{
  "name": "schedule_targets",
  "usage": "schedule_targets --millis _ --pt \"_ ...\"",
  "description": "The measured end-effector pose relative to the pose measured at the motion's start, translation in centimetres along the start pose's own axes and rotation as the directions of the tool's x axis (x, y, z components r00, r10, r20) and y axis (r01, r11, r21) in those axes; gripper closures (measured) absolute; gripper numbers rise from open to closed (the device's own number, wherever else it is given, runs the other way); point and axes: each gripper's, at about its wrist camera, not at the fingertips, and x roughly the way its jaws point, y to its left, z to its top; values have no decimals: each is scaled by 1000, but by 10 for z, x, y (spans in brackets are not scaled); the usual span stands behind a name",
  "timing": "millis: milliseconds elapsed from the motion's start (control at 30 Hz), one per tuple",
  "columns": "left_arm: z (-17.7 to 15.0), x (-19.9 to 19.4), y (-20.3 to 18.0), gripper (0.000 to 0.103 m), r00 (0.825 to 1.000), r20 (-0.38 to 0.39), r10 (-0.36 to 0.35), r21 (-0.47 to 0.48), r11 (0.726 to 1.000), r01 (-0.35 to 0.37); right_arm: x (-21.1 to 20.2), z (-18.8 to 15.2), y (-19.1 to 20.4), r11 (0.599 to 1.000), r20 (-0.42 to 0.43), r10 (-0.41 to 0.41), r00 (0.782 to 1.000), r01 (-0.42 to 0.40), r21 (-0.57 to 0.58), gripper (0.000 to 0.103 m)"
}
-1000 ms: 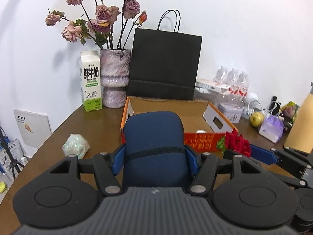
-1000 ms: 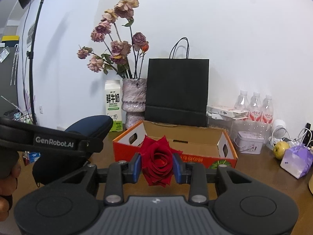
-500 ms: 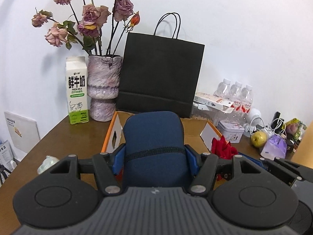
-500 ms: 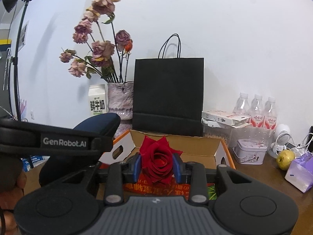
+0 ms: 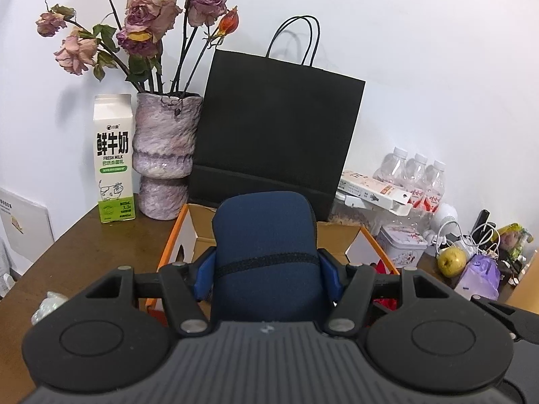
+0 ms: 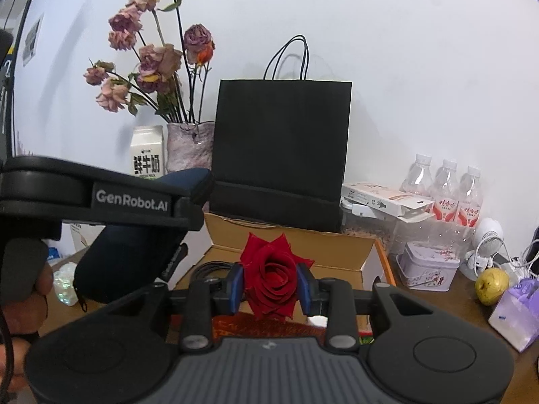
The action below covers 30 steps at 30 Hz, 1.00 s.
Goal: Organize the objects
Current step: 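Carry the pouch and rose with both tools over the red box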
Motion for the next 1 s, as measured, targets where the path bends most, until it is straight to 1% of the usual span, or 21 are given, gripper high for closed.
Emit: schedule_targets --millis 167,533,733,1000 --pt "9 14 3 40 1000 1 -3 -16 1000 3 17 10 -3 1000 -22 -12 1000 11 -22 72" --pt "27 44 13 40 1000 -4 -3 -48 999 3 54 23 -7 999 -73 -15 997 13 -29 72" --pt "31 59 16 40 1000 -10 8 -47 999 -9 75 23 -12 999 -104 -23 994 20 -26 72" --pt "28 86 15 40 998 -51 27 -31 999 -29 101 19 -20 999 -149 -41 988 39 -12 72"
